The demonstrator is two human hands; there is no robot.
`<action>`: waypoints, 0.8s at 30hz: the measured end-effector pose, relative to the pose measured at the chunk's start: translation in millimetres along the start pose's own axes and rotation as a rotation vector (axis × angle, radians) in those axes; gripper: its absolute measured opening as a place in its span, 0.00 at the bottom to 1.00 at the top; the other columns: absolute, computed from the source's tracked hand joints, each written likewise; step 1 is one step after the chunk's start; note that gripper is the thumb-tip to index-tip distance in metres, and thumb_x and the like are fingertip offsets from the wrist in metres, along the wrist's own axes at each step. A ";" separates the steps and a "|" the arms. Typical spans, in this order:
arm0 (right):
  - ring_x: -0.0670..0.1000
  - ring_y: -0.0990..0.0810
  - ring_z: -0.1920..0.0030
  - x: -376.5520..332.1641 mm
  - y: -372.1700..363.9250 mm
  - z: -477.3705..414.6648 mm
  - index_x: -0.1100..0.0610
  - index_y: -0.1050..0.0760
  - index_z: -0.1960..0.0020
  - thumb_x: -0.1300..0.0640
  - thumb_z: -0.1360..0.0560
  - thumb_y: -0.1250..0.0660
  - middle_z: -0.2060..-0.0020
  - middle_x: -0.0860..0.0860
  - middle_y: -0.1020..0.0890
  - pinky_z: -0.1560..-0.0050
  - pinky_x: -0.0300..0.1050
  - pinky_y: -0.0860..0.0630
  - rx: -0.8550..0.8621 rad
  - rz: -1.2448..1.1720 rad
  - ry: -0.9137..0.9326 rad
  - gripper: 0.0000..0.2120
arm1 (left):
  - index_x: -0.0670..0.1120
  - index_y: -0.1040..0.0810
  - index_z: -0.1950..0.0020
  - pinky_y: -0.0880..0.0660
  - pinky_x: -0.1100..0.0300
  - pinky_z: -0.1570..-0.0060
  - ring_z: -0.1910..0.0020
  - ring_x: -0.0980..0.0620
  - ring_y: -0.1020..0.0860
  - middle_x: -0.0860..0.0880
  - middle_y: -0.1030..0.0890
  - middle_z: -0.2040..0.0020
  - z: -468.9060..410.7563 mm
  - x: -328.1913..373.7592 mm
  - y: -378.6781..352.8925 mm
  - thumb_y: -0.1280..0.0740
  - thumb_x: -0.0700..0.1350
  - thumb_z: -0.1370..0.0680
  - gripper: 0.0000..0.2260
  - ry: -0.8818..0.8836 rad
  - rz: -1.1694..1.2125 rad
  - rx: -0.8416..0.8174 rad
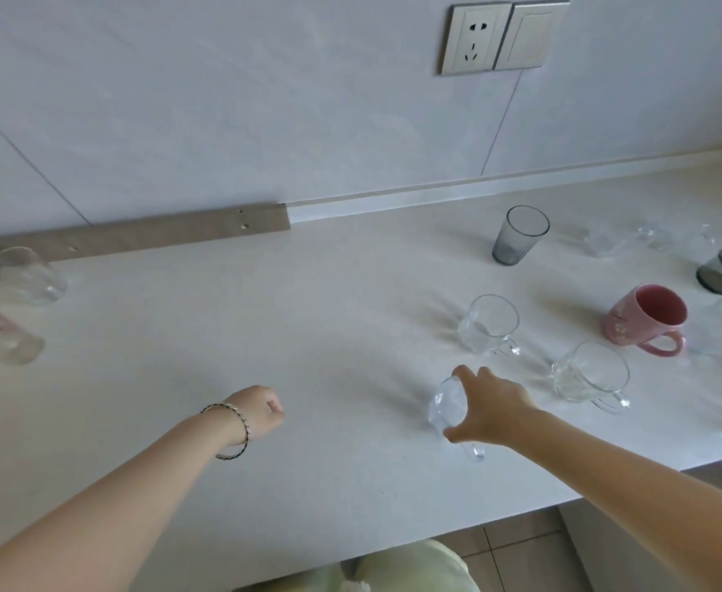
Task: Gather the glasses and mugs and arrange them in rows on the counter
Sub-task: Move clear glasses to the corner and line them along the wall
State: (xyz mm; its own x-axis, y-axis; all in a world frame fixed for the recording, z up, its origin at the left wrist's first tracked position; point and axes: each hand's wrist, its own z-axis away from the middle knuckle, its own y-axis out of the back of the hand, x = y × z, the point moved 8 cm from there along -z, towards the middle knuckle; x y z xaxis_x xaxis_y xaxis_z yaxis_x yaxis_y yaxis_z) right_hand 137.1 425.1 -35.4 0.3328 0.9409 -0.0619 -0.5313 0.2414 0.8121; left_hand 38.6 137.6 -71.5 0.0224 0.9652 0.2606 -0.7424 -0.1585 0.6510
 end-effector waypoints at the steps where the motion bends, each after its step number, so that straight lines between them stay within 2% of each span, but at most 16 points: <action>1: 0.53 0.23 0.49 -12.6 6.2 -3.7 0.50 0.39 0.32 0.42 0.35 0.30 0.45 0.51 0.28 0.54 0.42 0.31 0.013 -0.005 0.020 0.36 | 0.47 0.25 0.49 0.33 0.63 0.61 0.55 0.50 0.28 0.51 0.27 0.57 1.7 -11.4 5.2 0.40 0.45 0.23 0.06 0.020 0.019 0.009; 5: 0.54 0.22 0.47 -86.2 33.6 -20.2 0.49 0.39 0.31 0.43 0.35 0.30 0.44 0.51 0.28 0.52 0.43 0.28 0.066 -0.050 0.140 0.36 | 0.48 0.26 0.52 0.33 0.63 0.54 0.54 0.50 0.27 0.51 0.26 0.56 9.5 -65.0 28.1 0.41 0.44 0.23 0.05 0.101 0.076 0.053; 9: 0.55 0.23 0.43 -181.5 48.0 -33.8 0.48 0.42 0.29 0.44 0.35 0.28 0.40 0.51 0.29 0.47 0.45 0.27 0.097 -0.075 0.259 0.39 | 0.45 0.23 0.45 0.33 0.63 0.52 0.52 0.50 0.27 0.50 0.25 0.53 17.8 -130.5 41.6 0.42 0.44 0.23 0.11 0.169 0.102 0.073; 11: 0.55 0.23 0.42 -231.2 49.2 -41.0 0.48 0.42 0.29 0.44 0.35 0.28 0.39 0.51 0.29 0.46 0.45 0.27 0.098 -0.089 0.307 0.39 | 0.46 0.23 0.48 0.32 0.63 0.51 0.52 0.50 0.27 0.50 0.26 0.52 19.2 -164.5 44.6 0.41 0.44 0.23 0.09 0.185 0.108 0.050; 13: 0.55 0.23 0.42 -281.7 46.9 -48.5 0.48 0.42 0.29 0.45 0.35 0.27 0.39 0.51 0.29 0.46 0.45 0.27 0.079 -0.080 0.341 0.40 | 0.49 0.27 0.54 0.33 0.63 0.55 0.54 0.49 0.28 0.49 0.26 0.54 18.8 -197.8 49.4 0.41 0.43 0.23 0.04 0.196 0.118 0.031; 16: 0.54 0.24 0.41 -358.7 43.1 -63.0 0.48 0.42 0.28 0.45 0.36 0.26 0.39 0.51 0.28 0.45 0.45 0.28 0.044 -0.056 0.380 0.41 | 0.49 0.33 0.58 0.38 0.62 0.67 0.58 0.49 0.33 0.48 0.30 0.57 13.2 -244.2 62.8 0.41 0.43 0.24 0.03 0.190 0.124 0.023; 19: 0.53 0.24 0.40 -430.4 46.3 -85.4 0.48 0.41 0.29 0.45 0.37 0.26 0.39 0.51 0.27 0.46 0.45 0.28 0.022 -0.037 0.396 0.41 | 0.50 0.35 0.65 0.41 0.61 0.69 0.59 0.49 0.35 0.46 0.33 0.59 6.5 -284.9 83.4 0.42 0.41 0.24 0.10 0.178 0.164 0.023; 24: 0.53 0.25 0.39 -522.3 75.9 -132.5 0.50 0.40 0.28 0.47 0.37 0.26 0.40 0.51 0.25 0.50 0.44 0.32 0.085 -0.098 0.371 0.42 | 0.53 0.42 0.70 0.47 0.62 0.71 0.61 0.50 0.37 0.49 0.37 0.64 -11.5 -345.5 115.5 0.41 0.41 0.25 0.16 0.191 0.242 0.063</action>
State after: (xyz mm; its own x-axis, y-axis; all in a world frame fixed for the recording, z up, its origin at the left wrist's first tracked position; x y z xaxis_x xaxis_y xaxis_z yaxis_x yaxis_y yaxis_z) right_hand -180.3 -16.6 -18.3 0.0661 0.9399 -0.3351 -0.4395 0.3290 0.8358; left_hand -62.6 -211.8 -94.6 -0.2803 0.9187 0.2781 -0.6678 -0.3948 0.6310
